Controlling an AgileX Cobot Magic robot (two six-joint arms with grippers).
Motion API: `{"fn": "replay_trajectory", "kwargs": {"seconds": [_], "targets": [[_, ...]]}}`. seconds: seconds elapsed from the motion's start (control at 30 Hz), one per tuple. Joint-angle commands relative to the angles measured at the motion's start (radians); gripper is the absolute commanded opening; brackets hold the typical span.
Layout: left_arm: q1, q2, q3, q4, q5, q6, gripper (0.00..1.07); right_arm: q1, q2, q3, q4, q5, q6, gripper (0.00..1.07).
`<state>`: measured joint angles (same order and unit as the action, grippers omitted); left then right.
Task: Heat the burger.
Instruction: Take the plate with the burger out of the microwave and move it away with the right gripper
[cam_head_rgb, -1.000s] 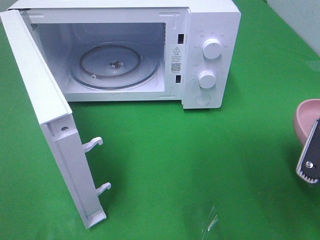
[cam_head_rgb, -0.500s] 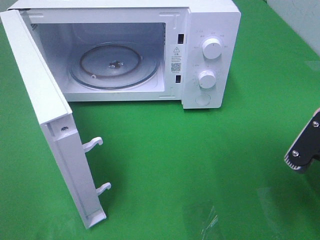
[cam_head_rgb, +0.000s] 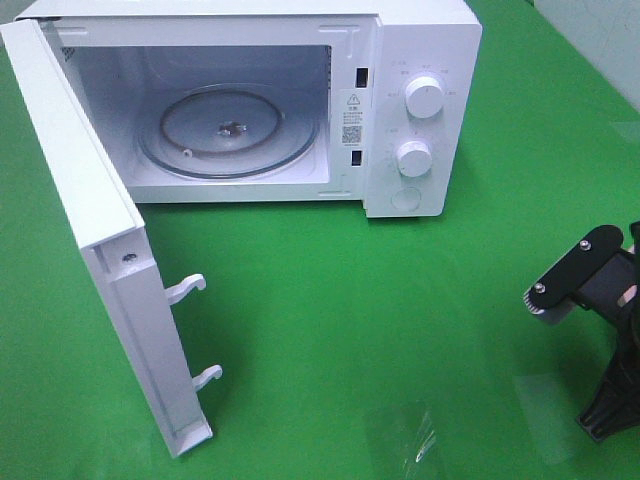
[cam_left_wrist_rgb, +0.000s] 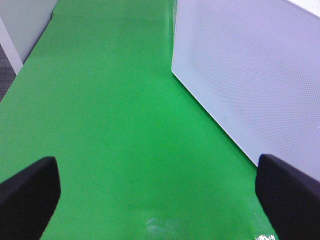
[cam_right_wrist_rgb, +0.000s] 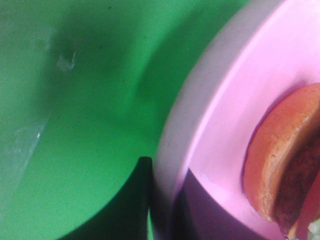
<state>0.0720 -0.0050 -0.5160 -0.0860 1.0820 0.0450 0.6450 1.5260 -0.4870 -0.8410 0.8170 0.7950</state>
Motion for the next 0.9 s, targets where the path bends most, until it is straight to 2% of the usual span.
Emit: {"fn": "replay_trajectory", "kwargs": {"seconds": [0.03, 0.27, 0.33, 0.57, 0.63, 0.67, 0.7, 0.73, 0.77, 0.8, 0.83, 0.9], "targets": [[0.001, -0.004, 0.000, -0.003, -0.011, -0.001, 0.98, -0.029, 0.084, -0.024, -0.072, 0.033, 0.078, 0.01], [0.001, -0.004, 0.000, -0.003, -0.011, -0.001, 0.98, -0.029, 0.154, -0.025, -0.113, -0.027, 0.126, 0.02], [0.001, -0.004, 0.000, -0.003, -0.011, -0.001, 0.98, -0.035, 0.210, -0.025, -0.162, -0.045, 0.162, 0.03], [0.001, -0.004, 0.000, -0.003, -0.011, -0.001, 0.98, -0.064, 0.235, -0.025, -0.173, -0.054, 0.198, 0.07], [0.001, -0.004, 0.000, -0.003, -0.011, -0.001, 0.98, -0.060, 0.231, -0.028, -0.156, -0.054, 0.195, 0.15], [0.001, -0.004, 0.000, -0.003, -0.011, -0.001, 0.98, -0.060, 0.231, -0.028, -0.156, -0.054, 0.195, 0.15], [0.001, -0.004, 0.000, -0.003, -0.011, -0.001, 0.98, -0.060, 0.231, -0.028, -0.137, -0.054, 0.190, 0.22], [0.001, -0.004, 0.000, -0.003, -0.011, -0.001, 0.98, -0.060, 0.231, -0.028, -0.137, -0.054, 0.190, 0.22], [0.001, -0.004, 0.000, -0.003, -0.011, -0.001, 0.98, -0.060, 0.230, -0.030, -0.115, -0.053, 0.190, 0.29], [0.001, -0.004, 0.000, -0.003, -0.011, -0.001, 0.98, -0.060, 0.230, -0.030, -0.115, -0.053, 0.190, 0.29], [0.001, -0.004, 0.000, -0.003, -0.011, -0.001, 0.98, -0.060, 0.222, -0.034, -0.093, -0.051, 0.190, 0.38], [0.001, -0.004, 0.000, -0.003, -0.011, -0.001, 0.98, -0.060, 0.197, -0.041, -0.069, -0.049, 0.189, 0.41]]}}
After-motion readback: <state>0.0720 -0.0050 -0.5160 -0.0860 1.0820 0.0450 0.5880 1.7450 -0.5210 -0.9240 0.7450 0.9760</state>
